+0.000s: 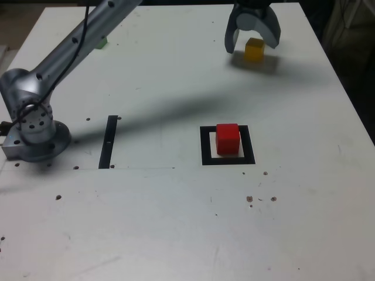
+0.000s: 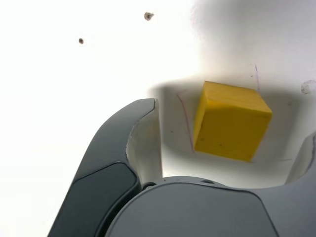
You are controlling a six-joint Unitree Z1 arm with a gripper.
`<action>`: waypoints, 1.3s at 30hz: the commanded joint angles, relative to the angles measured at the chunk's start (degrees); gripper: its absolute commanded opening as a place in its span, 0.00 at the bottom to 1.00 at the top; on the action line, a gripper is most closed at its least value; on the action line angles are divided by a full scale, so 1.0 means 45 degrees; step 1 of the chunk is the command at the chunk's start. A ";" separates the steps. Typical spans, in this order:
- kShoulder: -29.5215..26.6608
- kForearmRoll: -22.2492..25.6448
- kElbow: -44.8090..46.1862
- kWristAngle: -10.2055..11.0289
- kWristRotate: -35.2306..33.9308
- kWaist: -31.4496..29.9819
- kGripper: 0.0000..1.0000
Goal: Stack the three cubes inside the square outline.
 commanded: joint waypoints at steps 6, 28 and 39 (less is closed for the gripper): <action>0.0223 -0.0166 -0.0262 0.0152 0.1429 -0.0072 0.99; 0.0759 -0.0077 -0.0775 0.0489 0.1294 -0.0363 0.64; 0.0767 -0.0143 -0.0876 0.0612 0.1249 -0.0446 0.39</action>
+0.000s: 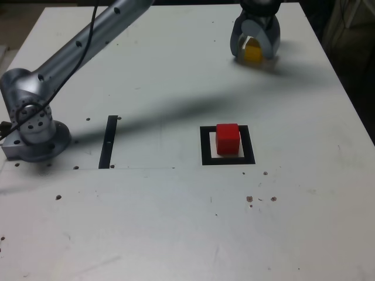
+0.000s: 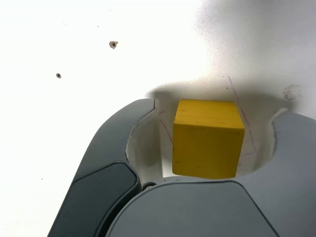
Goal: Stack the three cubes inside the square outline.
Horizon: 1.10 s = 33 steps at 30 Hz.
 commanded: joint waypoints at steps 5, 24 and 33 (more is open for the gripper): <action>0.0069 0.0114 -0.0135 0.0024 -0.0007 -0.0060 0.39; -0.0211 0.0157 0.0223 -0.0067 -0.0262 -0.0062 0.39; -0.1187 -0.0066 0.1610 -0.0392 -0.0924 -0.0093 0.39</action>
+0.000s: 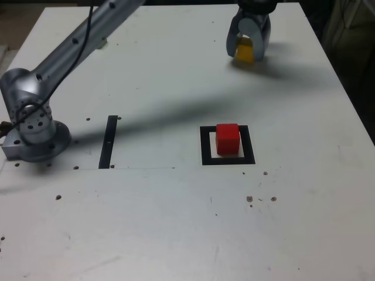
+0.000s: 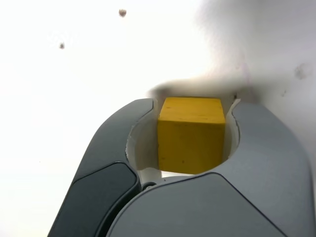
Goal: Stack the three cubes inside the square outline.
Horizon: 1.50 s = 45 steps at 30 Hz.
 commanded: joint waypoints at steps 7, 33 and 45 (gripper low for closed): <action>-0.1123 -0.0309 0.1380 -0.0399 -0.0575 -0.0217 0.39; -0.5563 -0.2472 0.8203 -0.1409 -0.3653 -0.1588 0.39; -0.7116 -0.2763 1.0294 -0.1743 -0.5464 -0.2689 0.39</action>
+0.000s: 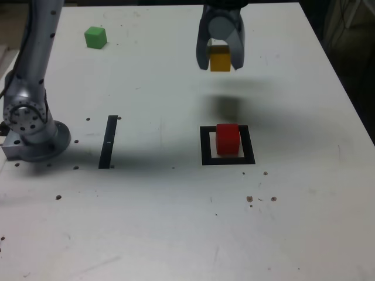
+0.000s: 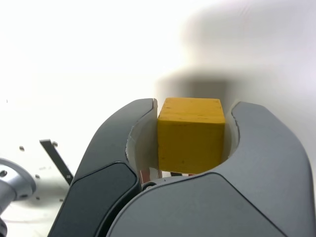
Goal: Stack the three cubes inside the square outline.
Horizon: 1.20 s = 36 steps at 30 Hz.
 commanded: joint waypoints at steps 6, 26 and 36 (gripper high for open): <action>-0.0700 -0.0200 0.0815 -0.0145 -0.1153 -0.1000 0.39; -0.1049 -0.0324 0.1399 -0.0579 -0.4716 -0.3364 0.39; -0.1082 -0.0563 0.1899 -0.0584 -0.6057 -0.4180 0.39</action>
